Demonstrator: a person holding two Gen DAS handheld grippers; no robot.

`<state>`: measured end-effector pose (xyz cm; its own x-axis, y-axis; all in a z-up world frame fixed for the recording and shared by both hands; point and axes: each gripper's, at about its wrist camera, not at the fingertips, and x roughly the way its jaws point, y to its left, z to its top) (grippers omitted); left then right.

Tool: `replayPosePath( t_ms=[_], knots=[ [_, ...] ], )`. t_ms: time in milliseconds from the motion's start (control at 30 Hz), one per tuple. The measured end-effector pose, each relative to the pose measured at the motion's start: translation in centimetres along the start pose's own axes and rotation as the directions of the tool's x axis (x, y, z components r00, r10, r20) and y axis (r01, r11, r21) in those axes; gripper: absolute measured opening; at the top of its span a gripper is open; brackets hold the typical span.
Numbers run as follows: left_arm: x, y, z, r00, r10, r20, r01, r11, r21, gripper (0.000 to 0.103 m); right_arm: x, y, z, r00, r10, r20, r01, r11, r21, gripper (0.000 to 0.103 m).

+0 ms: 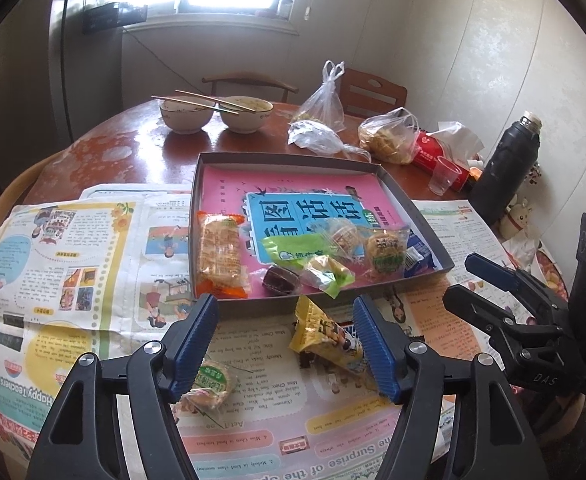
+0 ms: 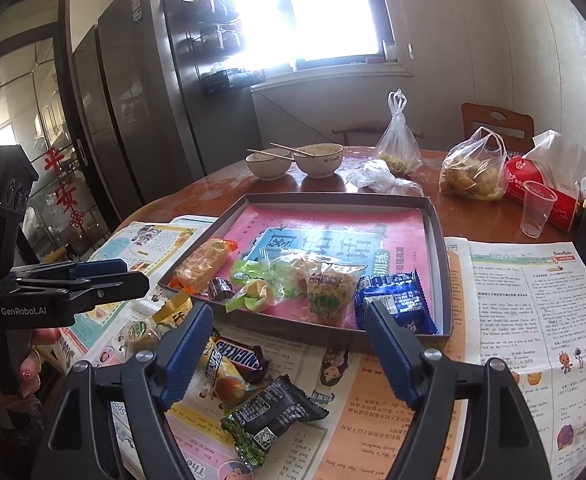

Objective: Organize snacks
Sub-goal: 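Move the left tool to the yellow snack bag while the right moves to the black pea-snack bag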

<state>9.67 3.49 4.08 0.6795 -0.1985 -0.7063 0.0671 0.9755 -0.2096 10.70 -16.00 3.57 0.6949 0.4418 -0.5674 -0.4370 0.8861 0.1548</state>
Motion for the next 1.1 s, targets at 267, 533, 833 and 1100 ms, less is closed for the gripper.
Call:
replayPosePath(
  t_ms=[267,533,833,1100],
  knots=[
    [0.2,-0.4,-0.7,1.000,-0.012,-0.015,0.012,1.000,0.008,0.072,0.1,0.0,-0.8,1.000,-0.005,-0.022,0.005,1.000,0.003,0.081],
    [0.7,-0.2,-1.3,0.999,-0.014,-0.043,0.014,1.000,0.006,0.072,0.0,0.1,-1.3,1.000,-0.012,-0.023,0.012,1.000,-0.016,0.090],
    [1.9,-0.4,-2.4,0.995,-0.027,-0.093,0.029,0.999,0.014,0.072,0.1,0.5,-2.3,0.999,0.006,-0.041,-0.008,0.998,-0.058,0.092],
    [3.4,-0.6,-2.8,0.990,-0.061,-0.130,0.061,0.998,-0.003,0.072,1.0,1.2,-3.5,0.996,0.026,-0.090,-0.037,0.992,-0.119,0.094]
  ],
)
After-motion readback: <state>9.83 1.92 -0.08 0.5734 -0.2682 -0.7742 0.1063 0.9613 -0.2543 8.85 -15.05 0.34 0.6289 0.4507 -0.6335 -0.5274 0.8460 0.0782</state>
